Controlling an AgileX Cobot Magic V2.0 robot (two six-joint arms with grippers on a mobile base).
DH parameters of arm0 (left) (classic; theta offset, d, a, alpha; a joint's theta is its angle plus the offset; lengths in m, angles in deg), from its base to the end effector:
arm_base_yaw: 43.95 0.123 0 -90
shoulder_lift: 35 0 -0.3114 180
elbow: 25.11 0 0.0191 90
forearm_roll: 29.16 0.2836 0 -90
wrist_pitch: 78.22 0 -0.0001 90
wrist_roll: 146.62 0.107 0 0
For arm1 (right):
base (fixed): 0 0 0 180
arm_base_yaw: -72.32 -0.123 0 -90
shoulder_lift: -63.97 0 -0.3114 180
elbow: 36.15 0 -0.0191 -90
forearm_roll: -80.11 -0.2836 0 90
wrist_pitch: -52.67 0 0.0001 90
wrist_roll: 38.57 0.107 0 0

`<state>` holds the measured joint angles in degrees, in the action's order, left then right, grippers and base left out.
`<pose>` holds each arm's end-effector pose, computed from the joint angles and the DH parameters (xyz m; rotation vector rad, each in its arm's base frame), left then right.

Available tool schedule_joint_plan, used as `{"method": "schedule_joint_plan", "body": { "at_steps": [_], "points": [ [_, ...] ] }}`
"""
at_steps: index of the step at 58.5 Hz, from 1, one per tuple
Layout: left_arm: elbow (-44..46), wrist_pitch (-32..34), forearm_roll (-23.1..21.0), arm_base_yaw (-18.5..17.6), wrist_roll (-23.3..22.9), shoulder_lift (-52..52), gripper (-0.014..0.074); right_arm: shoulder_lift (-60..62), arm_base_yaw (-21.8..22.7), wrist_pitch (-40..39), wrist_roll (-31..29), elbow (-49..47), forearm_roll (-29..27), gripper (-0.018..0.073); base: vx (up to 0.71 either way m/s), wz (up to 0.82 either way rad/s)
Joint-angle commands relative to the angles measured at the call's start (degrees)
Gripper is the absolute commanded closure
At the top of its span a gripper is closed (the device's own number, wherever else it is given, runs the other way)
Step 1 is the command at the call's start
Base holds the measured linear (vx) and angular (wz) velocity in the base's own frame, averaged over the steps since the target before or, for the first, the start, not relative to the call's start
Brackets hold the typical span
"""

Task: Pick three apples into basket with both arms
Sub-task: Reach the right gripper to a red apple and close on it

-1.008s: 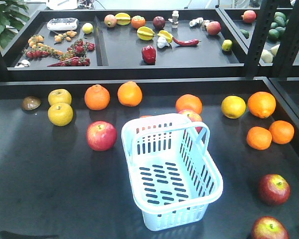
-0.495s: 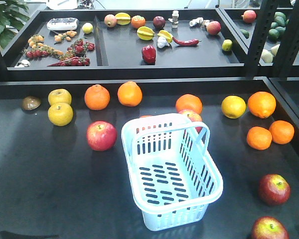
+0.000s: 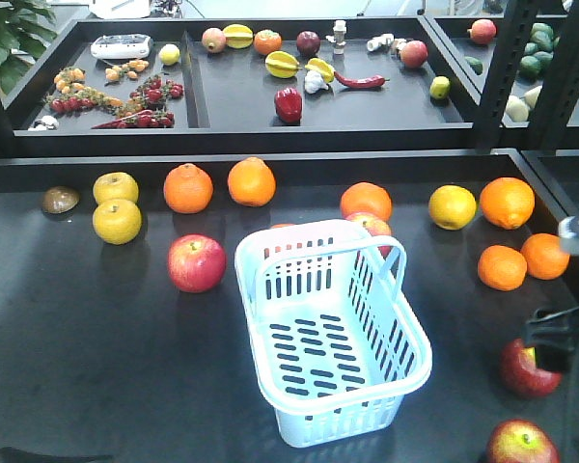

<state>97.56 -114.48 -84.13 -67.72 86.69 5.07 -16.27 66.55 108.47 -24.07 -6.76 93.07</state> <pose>0.0946 -0.0984 0.2587 0.8066 1.9487 -0.7337 0.2491 0.0052 0.2511 0.0695 2.8477 -0.2219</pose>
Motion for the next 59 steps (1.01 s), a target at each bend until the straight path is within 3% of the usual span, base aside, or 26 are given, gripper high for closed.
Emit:
{"method": "schedule_joint_plan", "body": {
  "at_steps": [1, 26, 45, 59],
  "points": [
    [1.21, 2.32, -2.68, -0.35, -0.19, -0.08, 0.0602, -4.44, 0.24, -0.67, -0.82, -1.72, -1.12, -0.0066, 0.00, 0.00],
    [1.21, 2.19, -2.68, -0.35, -0.19, -0.08, 0.0602, -21.18, 1.49, -5.63, -0.68, -1.72, -3.10, -0.0057, 0.00, 0.00],
    [1.21, 2.15, -2.63, -0.35, -0.19, -0.08, 0.0602, -26.91, 3.96, -7.89, -5.76, -1.72, -9.99, -0.0049, 0.00, 0.00],
    [1.21, 2.15, -2.58, -0.35, -0.19, -0.08, 0.0602, -30.05, 3.96, -8.62, -5.96, -1.72, -10.31, -0.0039, 0.00, 0.00]
  ]
}}
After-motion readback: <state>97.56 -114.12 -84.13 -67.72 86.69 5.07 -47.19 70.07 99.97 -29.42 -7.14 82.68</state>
